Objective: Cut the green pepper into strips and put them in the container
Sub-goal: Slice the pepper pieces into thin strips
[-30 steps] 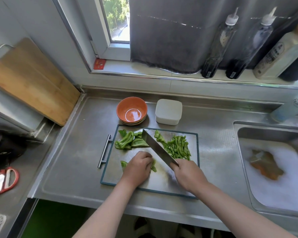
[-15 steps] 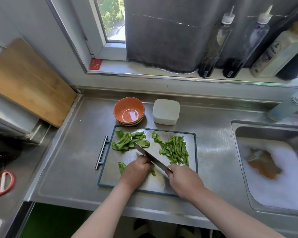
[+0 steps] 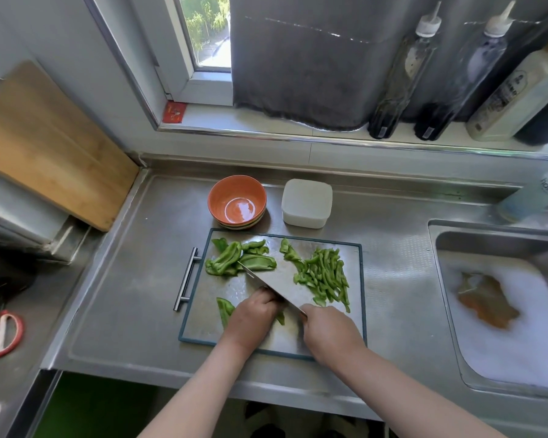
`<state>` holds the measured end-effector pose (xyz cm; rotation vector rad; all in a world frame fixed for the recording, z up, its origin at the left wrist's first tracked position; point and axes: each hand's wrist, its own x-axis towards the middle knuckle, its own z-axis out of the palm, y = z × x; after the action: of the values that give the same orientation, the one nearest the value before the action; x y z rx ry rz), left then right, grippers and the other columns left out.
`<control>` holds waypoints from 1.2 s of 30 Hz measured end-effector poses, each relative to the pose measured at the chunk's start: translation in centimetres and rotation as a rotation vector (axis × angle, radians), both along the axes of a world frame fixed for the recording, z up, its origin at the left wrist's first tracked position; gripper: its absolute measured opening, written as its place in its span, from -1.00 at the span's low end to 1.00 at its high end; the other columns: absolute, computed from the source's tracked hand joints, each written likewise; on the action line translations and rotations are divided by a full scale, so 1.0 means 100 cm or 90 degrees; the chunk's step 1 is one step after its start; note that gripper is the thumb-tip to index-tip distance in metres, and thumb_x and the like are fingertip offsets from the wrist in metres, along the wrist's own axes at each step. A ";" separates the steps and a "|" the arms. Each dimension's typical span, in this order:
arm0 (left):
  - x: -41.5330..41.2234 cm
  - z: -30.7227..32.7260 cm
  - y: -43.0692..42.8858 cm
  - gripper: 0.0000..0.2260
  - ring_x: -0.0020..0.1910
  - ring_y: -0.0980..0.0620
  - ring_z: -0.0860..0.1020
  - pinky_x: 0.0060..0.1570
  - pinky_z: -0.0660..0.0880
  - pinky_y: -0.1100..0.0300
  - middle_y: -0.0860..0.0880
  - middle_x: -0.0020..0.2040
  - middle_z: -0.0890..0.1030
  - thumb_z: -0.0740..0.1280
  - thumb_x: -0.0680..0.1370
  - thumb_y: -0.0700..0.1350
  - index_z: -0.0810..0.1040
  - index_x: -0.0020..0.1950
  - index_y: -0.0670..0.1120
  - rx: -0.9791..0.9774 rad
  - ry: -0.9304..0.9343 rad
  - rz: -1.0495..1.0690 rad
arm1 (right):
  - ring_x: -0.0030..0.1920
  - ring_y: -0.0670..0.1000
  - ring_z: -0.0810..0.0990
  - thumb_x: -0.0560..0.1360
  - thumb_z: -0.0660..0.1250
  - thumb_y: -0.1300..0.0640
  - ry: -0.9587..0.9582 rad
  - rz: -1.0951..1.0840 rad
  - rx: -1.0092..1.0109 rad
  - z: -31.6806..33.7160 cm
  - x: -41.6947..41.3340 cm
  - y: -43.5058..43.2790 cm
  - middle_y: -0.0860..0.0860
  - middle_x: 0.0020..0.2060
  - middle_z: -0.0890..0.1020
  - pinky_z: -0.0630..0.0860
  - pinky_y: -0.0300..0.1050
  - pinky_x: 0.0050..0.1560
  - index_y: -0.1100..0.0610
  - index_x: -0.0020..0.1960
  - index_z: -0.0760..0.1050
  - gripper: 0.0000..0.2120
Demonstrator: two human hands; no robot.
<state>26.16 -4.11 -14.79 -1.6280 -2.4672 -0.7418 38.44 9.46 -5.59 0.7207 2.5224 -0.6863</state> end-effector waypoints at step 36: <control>0.007 -0.008 0.001 -0.82 -0.16 0.03 0.55 -0.35 0.56 0.20 -0.06 -0.19 0.64 0.32 0.48 -0.13 0.70 -0.20 -0.13 0.073 -0.067 0.061 | -0.18 0.09 0.50 0.66 0.06 0.06 -0.004 0.003 -0.019 0.003 0.011 0.014 0.00 -0.21 0.53 0.35 -0.08 -0.25 0.04 -0.02 0.51 -0.74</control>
<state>26.84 -3.98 -15.62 -1.4554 -2.5004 -0.9590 39.52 10.85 -5.28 0.7053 2.5024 -0.7174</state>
